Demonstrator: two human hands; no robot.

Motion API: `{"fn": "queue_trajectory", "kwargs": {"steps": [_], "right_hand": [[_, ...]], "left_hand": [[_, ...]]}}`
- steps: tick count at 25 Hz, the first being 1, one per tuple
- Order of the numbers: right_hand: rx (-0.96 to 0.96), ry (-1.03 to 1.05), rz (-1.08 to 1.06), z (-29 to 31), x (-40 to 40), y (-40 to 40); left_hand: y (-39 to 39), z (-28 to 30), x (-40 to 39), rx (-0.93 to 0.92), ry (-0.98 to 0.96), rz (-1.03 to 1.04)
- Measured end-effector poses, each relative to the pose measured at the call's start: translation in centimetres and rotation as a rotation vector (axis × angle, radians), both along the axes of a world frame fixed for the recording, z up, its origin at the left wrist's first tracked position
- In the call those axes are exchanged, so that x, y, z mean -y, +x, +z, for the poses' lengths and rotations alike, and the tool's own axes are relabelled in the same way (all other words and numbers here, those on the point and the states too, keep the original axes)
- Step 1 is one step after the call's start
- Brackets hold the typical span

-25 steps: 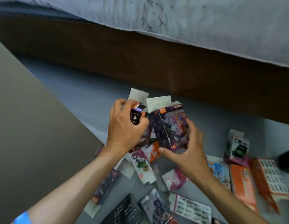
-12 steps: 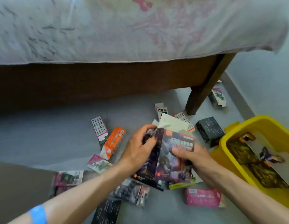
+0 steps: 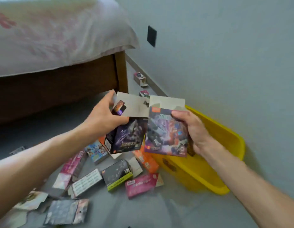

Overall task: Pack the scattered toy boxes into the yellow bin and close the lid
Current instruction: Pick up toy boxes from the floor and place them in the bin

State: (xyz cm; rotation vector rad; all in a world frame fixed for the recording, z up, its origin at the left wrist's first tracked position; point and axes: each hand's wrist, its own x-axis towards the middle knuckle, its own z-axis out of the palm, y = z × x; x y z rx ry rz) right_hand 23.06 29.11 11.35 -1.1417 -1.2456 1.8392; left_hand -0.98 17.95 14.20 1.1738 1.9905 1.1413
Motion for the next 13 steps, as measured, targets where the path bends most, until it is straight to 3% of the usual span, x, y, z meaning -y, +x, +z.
{"fn": "queue_trajectory", "kwargs": {"steps": [4,7,9,13], "right_hand": [[0.184,0.254,-0.171,0.9,-6.4,9.6],[0.558,0.367,-0.166,-0.8,-7.6,15.3],[0.776,0.406,-0.065,-2.3,-7.2,17.4],[0.865,0.425,0.083,-5.4,-6.8,17.3]], "left_hand": [[4.6,0.5,-5.8,0.03,0.113,-0.034],[7.0,-1.0,-8.1,0.056,0.114,-0.124],[8.3,-2.6,-9.7,-0.083,-0.004,-0.245],[10.0,-7.5,-12.2,-0.407,-0.258,-0.43]]}}
